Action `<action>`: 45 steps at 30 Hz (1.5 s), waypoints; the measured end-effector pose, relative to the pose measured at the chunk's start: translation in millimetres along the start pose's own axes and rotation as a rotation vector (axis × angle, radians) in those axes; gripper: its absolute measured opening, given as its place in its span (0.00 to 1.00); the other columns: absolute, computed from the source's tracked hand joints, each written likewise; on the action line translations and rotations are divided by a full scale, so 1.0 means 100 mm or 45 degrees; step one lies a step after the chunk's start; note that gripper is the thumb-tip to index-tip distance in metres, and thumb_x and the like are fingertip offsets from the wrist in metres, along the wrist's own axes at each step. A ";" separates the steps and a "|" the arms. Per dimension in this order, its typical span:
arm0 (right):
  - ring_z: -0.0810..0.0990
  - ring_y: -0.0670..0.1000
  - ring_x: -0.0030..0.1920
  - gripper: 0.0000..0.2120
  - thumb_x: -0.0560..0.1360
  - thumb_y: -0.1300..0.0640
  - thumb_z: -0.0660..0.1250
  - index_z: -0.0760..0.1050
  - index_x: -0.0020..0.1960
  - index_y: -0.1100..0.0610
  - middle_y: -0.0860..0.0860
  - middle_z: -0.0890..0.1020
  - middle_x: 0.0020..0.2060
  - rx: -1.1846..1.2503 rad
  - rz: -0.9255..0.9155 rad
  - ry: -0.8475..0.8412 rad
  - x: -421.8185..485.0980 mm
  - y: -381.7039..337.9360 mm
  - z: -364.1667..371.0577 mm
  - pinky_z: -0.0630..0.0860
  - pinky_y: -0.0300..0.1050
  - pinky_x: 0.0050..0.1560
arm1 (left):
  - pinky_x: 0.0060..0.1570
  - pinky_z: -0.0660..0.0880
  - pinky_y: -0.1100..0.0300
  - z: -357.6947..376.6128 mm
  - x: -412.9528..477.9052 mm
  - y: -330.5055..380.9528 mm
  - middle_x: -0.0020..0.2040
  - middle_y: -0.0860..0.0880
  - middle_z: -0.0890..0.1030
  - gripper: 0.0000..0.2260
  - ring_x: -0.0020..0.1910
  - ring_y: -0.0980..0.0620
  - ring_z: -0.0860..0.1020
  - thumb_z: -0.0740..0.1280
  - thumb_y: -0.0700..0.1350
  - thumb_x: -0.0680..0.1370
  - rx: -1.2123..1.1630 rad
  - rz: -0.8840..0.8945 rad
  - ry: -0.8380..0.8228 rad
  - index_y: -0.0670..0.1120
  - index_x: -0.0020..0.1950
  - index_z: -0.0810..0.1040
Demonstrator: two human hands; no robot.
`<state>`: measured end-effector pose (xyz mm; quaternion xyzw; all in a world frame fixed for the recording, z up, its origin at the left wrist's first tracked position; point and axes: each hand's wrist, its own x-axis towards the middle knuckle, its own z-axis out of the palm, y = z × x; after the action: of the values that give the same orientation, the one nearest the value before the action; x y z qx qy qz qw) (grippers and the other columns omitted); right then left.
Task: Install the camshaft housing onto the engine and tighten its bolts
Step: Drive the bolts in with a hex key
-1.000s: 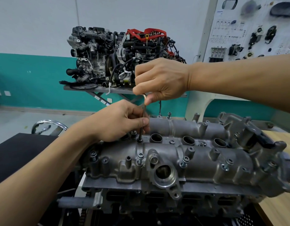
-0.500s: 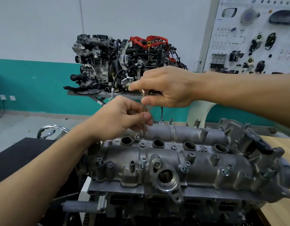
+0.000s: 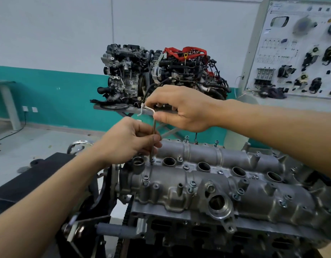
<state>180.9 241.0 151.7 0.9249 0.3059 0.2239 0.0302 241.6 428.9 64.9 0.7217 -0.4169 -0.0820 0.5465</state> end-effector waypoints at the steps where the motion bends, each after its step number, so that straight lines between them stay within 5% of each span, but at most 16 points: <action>1: 0.76 0.48 0.56 0.15 0.81 0.54 0.64 0.76 0.65 0.59 0.52 0.80 0.57 0.033 0.030 0.018 0.00 0.00 0.02 0.67 0.28 0.55 | 0.42 0.83 0.57 0.02 0.01 -0.01 0.42 0.44 0.87 0.06 0.41 0.46 0.86 0.69 0.41 0.78 -0.002 -0.013 0.009 0.42 0.45 0.85; 4: 0.77 0.43 0.43 0.12 0.81 0.56 0.65 0.79 0.59 0.62 0.53 0.83 0.50 0.212 0.157 0.098 -0.05 -0.05 0.09 0.68 0.26 0.43 | 0.40 0.83 0.60 0.08 0.03 -0.01 0.43 0.43 0.87 0.06 0.41 0.47 0.86 0.69 0.40 0.79 -0.033 -0.045 0.044 0.41 0.46 0.85; 10: 0.76 0.58 0.39 0.13 0.82 0.58 0.64 0.81 0.49 0.67 0.65 0.81 0.41 0.638 0.397 0.197 -0.13 -0.15 0.35 0.74 0.49 0.45 | 0.45 0.83 0.55 0.16 0.00 -0.01 0.40 0.45 0.87 0.07 0.41 0.47 0.86 0.69 0.39 0.80 0.107 -0.005 0.086 0.39 0.45 0.84; 13: 0.69 0.51 0.34 0.15 0.82 0.58 0.65 0.81 0.47 0.69 0.64 0.76 0.34 0.843 0.453 0.269 -0.11 -0.19 0.39 0.68 0.44 0.35 | 0.41 0.83 0.59 0.14 -0.01 0.02 0.39 0.46 0.87 0.07 0.39 0.50 0.86 0.68 0.39 0.80 0.085 0.023 0.161 0.38 0.45 0.84; 19: 0.68 0.53 0.36 0.15 0.81 0.58 0.66 0.81 0.47 0.70 0.59 0.73 0.34 1.032 0.534 0.387 -0.05 -0.22 0.44 0.65 0.46 0.35 | 0.43 0.82 0.52 0.13 -0.02 0.06 0.40 0.45 0.87 0.07 0.37 0.49 0.85 0.67 0.39 0.81 0.055 0.002 0.226 0.38 0.46 0.84; 25: 0.72 0.53 0.37 0.11 0.81 0.59 0.66 0.83 0.48 0.65 0.71 0.79 0.40 1.096 0.571 0.436 -0.09 -0.27 0.52 0.70 0.39 0.34 | 0.44 0.82 0.51 0.16 -0.05 0.03 0.39 0.46 0.87 0.08 0.37 0.47 0.86 0.68 0.40 0.80 0.052 -0.007 0.239 0.42 0.43 0.84; 30: 0.76 0.40 0.38 0.08 0.82 0.61 0.63 0.82 0.52 0.60 0.47 0.79 0.38 1.175 0.581 0.372 -0.14 -0.28 0.55 0.71 0.30 0.37 | 0.37 0.81 0.60 0.20 -0.07 -0.01 0.35 0.49 0.86 0.10 0.34 0.52 0.84 0.68 0.42 0.80 0.070 -0.003 0.299 0.42 0.41 0.85; 35: 0.75 0.48 0.43 0.10 0.83 0.60 0.62 0.81 0.51 0.53 0.45 0.79 0.39 1.295 0.575 0.303 -0.18 -0.26 0.54 0.71 0.41 0.37 | 0.37 0.80 0.62 0.24 -0.09 -0.04 0.35 0.50 0.86 0.09 0.32 0.54 0.84 0.69 0.43 0.80 0.083 0.023 0.347 0.43 0.42 0.85; 45: 0.74 0.48 0.45 0.10 0.83 0.60 0.62 0.81 0.52 0.52 0.45 0.80 0.41 1.399 0.575 0.292 -0.19 -0.24 0.57 0.71 0.41 0.39 | 0.48 0.82 0.42 0.25 -0.09 -0.04 0.35 0.47 0.86 0.09 0.39 0.43 0.85 0.71 0.43 0.79 0.117 0.035 0.412 0.43 0.40 0.86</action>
<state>179.1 254.5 88.1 0.8172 0.1741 0.1323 -0.5333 223.7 416.7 48.5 0.7440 -0.3367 0.0620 0.5738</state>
